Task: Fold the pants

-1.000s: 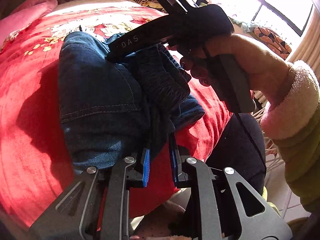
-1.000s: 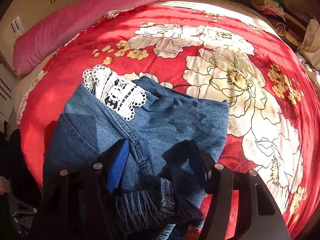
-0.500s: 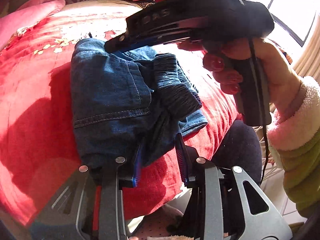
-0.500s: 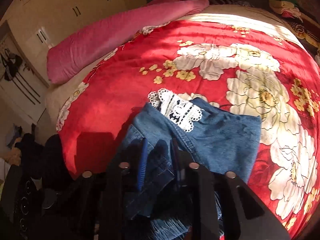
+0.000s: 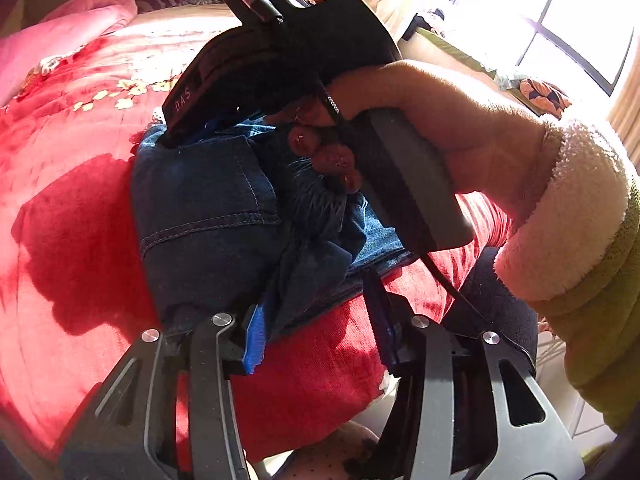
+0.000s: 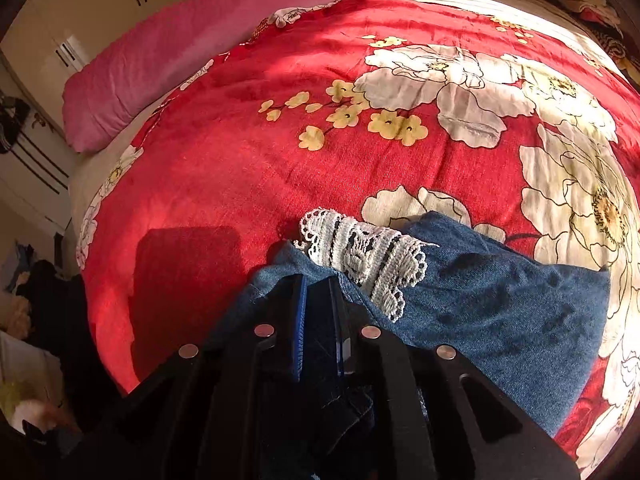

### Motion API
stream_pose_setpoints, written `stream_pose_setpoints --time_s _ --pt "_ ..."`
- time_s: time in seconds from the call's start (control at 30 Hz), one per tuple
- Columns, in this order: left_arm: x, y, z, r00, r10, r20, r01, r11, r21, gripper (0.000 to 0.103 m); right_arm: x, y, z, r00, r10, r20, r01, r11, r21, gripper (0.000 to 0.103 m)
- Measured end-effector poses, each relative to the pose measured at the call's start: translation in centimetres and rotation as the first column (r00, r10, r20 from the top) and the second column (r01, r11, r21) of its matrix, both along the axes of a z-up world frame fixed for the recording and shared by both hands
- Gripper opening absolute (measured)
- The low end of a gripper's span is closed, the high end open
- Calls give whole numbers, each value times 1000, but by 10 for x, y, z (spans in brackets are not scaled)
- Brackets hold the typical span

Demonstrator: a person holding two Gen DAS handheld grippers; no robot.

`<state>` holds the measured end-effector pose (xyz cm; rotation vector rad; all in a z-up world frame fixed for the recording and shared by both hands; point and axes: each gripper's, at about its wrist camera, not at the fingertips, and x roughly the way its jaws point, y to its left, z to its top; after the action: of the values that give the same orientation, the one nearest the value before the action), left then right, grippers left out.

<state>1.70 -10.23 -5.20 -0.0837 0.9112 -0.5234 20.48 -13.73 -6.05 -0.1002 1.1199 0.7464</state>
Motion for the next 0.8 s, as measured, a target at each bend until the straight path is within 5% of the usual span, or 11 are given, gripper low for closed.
stream_pose_setpoints --time_s 0.13,0.27,0.37,0.47,0.8 --pt "-2 -2 3 1000 -12 -2 12 1000 1 41 -4 -18 17 999 -35 -18 36 995 90 13" --pt "-2 -5 4 1000 -13 1 13 1000 12 42 -19 -35 48 998 -59 29 55 989 137 42" --pt "-3 -7 7 1000 -10 4 10 1000 18 45 -32 -47 71 995 -72 76 60 986 153 45" --pt "-7 -9 13 1000 -8 16 8 1000 26 49 -44 -64 88 987 -106 122 87 985 148 61" --pt "-16 -5 38 998 16 62 -17 1000 19 59 -80 -127 121 955 -223 193 179 958 224 81"
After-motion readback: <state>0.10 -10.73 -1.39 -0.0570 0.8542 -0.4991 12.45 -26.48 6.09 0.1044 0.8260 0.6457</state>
